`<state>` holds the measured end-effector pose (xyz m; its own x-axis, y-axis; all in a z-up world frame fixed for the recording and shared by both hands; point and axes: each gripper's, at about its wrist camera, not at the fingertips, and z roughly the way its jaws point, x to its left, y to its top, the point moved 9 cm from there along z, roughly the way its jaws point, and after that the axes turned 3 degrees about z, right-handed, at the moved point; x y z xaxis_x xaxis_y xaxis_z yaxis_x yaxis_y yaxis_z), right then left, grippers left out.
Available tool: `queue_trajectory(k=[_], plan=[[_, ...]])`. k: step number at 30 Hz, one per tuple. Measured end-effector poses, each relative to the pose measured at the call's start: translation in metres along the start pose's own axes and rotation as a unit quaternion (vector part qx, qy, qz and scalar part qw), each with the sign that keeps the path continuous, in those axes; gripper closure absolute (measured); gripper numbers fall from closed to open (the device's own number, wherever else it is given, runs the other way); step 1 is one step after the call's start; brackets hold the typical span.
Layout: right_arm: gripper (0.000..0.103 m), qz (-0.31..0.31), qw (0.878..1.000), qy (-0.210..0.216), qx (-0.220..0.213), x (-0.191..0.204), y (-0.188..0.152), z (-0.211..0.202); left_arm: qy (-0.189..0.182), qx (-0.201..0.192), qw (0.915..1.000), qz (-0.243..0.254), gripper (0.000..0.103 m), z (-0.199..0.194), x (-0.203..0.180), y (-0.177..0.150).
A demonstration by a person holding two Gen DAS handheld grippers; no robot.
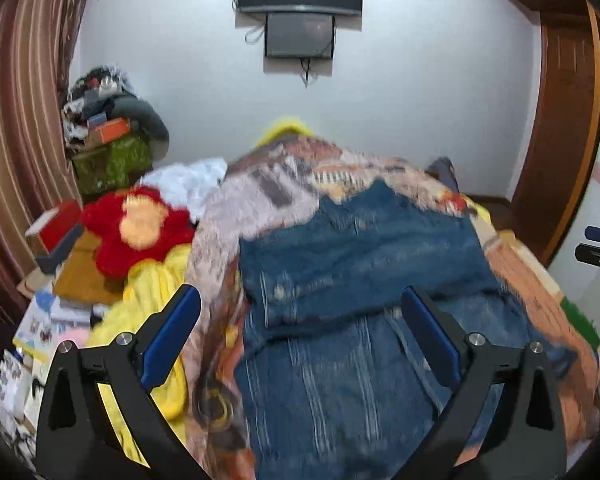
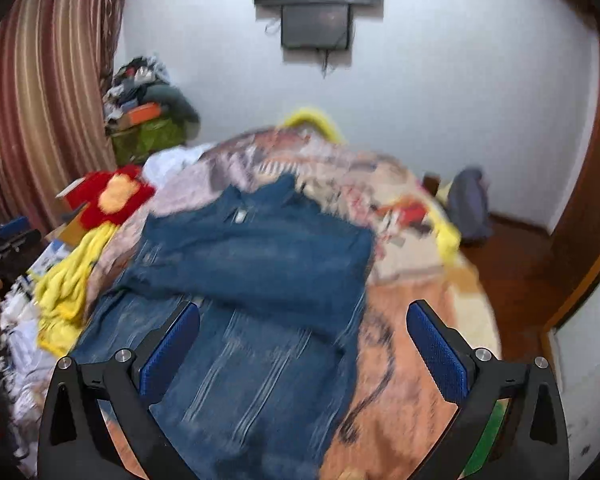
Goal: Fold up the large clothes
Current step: 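Grasp the jacket hem with the left gripper while the right gripper grasps the hem too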
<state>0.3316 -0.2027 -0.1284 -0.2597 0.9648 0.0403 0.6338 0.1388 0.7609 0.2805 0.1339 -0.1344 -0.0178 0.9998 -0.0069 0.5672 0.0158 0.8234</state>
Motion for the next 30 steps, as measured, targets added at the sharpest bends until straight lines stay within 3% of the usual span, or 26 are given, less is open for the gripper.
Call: queue_trajectory(k=[4,7,12,17,20,21,23,27,30], plan=[[0.000,0.020,0.998,0.007,0.052,-0.003,-0.047,0.014,-0.010,0.054,0.9980,-0.031,0.002,0.012,0.005,-0.053],[0.000,0.032,0.996,0.003,0.086,-0.007,-0.079,0.025,-0.011,0.111,0.9919,-0.059,0.002,0.028,0.011,-0.095],[0.000,0.071,0.988,0.014,0.136,-0.015,-0.121,0.037,-0.018,0.188,0.9776,-0.092,0.002,0.051,0.018,-0.153],[0.002,0.116,0.978,0.038,0.167,-0.018,-0.147,0.042,-0.048,0.235,0.9590,-0.150,0.002,0.064,0.019,-0.192],[0.013,0.144,0.972,0.055,0.180,-0.017,-0.159,0.046,-0.079,0.254,0.9455,-0.188,0.005,0.069,0.015,-0.208],[0.020,0.150,0.970,0.059,0.184,-0.016,-0.162,0.047,-0.081,0.256,0.9435,-0.194,0.008,0.070,0.015,-0.211],[0.024,0.149,0.969,0.061,0.185,-0.014,-0.166,0.048,-0.095,0.258,0.9408,-0.198,0.016,0.071,0.010,-0.215],[0.047,0.136,0.972,0.068,0.177,-0.007,-0.165,0.047,-0.112,0.263,0.9348,-0.210,0.021,0.076,0.004,-0.218],[0.062,0.136,0.973,0.069,0.172,-0.006,-0.163,0.047,-0.120,0.254,0.9329,-0.225,0.036,0.075,0.004,-0.215]])
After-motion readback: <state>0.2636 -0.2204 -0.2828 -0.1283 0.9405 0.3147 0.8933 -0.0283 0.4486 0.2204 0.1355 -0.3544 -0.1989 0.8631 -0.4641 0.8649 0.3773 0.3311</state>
